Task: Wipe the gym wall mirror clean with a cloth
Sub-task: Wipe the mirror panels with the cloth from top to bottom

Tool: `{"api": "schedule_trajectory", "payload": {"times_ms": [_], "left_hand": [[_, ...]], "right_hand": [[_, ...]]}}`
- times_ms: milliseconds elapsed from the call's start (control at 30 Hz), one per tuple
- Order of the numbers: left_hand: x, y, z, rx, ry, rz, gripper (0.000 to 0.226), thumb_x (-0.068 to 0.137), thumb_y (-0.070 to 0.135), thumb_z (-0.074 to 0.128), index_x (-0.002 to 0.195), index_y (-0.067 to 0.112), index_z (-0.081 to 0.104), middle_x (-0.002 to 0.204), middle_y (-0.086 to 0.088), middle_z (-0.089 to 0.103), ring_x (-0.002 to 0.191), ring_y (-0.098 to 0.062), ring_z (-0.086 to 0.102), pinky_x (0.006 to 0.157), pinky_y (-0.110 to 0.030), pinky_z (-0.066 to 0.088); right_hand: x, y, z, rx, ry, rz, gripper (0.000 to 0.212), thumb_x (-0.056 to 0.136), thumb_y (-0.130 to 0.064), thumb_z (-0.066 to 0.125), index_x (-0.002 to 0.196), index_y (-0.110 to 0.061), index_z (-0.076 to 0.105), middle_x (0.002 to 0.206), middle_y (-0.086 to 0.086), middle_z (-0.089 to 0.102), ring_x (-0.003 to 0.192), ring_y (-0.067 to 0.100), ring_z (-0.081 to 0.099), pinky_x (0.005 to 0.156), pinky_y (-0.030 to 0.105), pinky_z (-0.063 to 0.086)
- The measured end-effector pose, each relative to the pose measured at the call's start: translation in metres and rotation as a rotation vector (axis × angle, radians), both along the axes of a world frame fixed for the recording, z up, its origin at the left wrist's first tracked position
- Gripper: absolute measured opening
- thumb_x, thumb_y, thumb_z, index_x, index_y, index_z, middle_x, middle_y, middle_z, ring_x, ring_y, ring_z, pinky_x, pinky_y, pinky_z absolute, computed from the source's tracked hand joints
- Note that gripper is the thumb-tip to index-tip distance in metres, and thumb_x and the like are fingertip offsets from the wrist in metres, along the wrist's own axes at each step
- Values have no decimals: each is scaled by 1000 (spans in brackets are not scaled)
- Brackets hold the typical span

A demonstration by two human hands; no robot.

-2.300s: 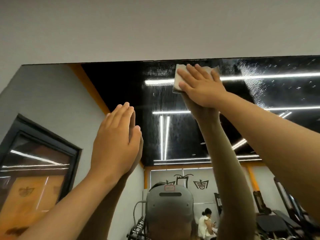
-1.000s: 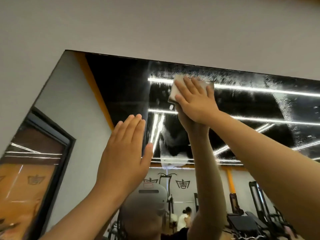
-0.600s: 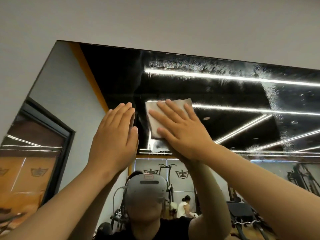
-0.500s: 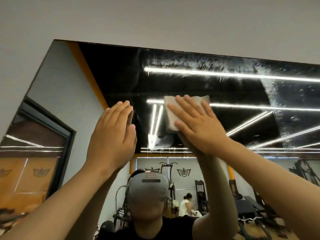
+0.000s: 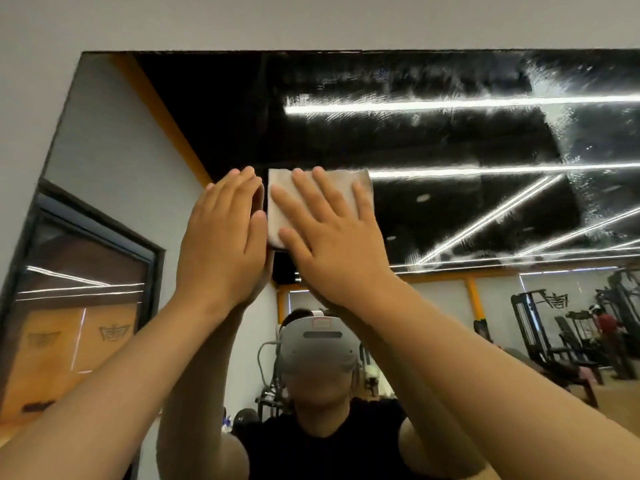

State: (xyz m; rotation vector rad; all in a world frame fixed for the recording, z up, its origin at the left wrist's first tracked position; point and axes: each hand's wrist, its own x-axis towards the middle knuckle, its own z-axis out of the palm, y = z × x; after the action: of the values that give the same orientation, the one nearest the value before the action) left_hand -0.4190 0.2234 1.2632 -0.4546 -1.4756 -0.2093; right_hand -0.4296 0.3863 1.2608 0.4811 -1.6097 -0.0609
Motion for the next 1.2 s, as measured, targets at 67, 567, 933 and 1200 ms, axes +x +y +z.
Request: {"api": "schedule_trajectory", "payload": {"times_ms": [67, 567, 933, 1200], "left_hand": [[2, 0, 1, 2, -7, -4, 54, 100, 31, 25, 148, 10, 40, 157, -7, 37, 147, -19, 27, 123, -41, 18], [3, 1, 1, -3, 3, 4, 55, 98, 29, 28, 147, 10, 43, 156, -7, 39, 148, -21, 28, 124, -42, 18], [12, 16, -17, 120, 34, -14, 57, 97, 34, 33, 148, 10, 40, 159, -6, 34, 150, -20, 22, 124, -41, 13], [7, 53, -145, 133, -106, 18, 57, 103, 34, 28, 155, 13, 26, 163, -2, 24, 152, -9, 10, 124, -31, 0]], "right_hand": [[-2, 0, -20, 48, 3, 7, 57, 102, -48, 17, 157, -34, 22, 166, -1, 15, 153, 20, 5, 120, 52, -4], [-6, 164, -47, -151, -84, -68, 54, 101, -58, 11, 153, -48, -1, 166, -11, 1, 152, 8, -7, 122, 37, -8], [3, 58, -33, -247, -123, -51, 58, 100, -47, 3, 157, -36, -2, 167, -1, -9, 152, 20, -16, 121, 53, -8], [-6, 38, -99, 135, -14, 49, 56, 102, -47, 21, 155, -31, 29, 164, 1, 21, 153, 22, 11, 120, 56, 10]]}}
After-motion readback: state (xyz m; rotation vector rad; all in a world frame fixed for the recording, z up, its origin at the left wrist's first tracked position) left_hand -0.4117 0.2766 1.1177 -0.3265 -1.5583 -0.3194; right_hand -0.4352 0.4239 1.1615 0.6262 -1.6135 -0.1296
